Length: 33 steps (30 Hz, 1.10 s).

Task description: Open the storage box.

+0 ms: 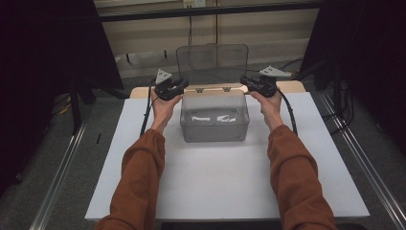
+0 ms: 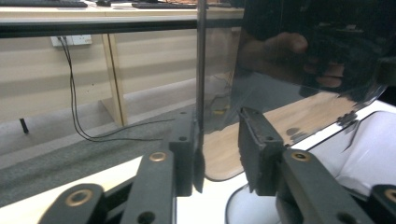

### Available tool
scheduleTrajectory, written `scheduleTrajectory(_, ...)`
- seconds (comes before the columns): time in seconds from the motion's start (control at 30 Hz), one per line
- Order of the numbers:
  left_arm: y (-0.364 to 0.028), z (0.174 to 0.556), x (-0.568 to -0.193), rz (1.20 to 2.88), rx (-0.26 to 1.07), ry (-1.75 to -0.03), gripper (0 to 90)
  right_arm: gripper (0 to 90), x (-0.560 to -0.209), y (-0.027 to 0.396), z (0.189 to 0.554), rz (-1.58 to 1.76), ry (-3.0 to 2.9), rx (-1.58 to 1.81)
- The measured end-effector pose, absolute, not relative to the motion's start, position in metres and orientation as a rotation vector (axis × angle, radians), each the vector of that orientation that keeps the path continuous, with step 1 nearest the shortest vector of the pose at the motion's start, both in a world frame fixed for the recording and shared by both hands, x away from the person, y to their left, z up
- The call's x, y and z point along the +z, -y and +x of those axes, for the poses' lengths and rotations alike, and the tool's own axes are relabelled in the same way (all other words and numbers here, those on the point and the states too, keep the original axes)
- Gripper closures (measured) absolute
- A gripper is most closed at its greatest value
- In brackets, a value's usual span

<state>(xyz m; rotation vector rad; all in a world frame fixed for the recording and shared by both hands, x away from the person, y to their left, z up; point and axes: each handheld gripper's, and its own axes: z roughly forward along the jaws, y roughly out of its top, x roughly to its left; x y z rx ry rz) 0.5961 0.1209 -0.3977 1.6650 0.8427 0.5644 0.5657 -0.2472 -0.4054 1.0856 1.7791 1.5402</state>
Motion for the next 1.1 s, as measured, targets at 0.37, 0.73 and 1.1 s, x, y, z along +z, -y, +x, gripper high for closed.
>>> scheduleTrajectory(0.37,-0.122,0.61,-0.403,1.642,0.501,-0.891,71.5,80.6,-0.406,0.251,0.578,1.183,-1.786,1.594)
scheduleTrajectory(0.73,-0.117,0.615,-0.395,1.723,0.482,-0.95,68.6,78.9,-0.403,0.248,0.584,1.3,-1.791,1.568)
scheduleTrajectory(1.1,-0.112,0.619,-0.395,1.728,0.449,-1.005,64.1,76.8,-0.404,0.246,0.591,1.412,-1.779,1.56)
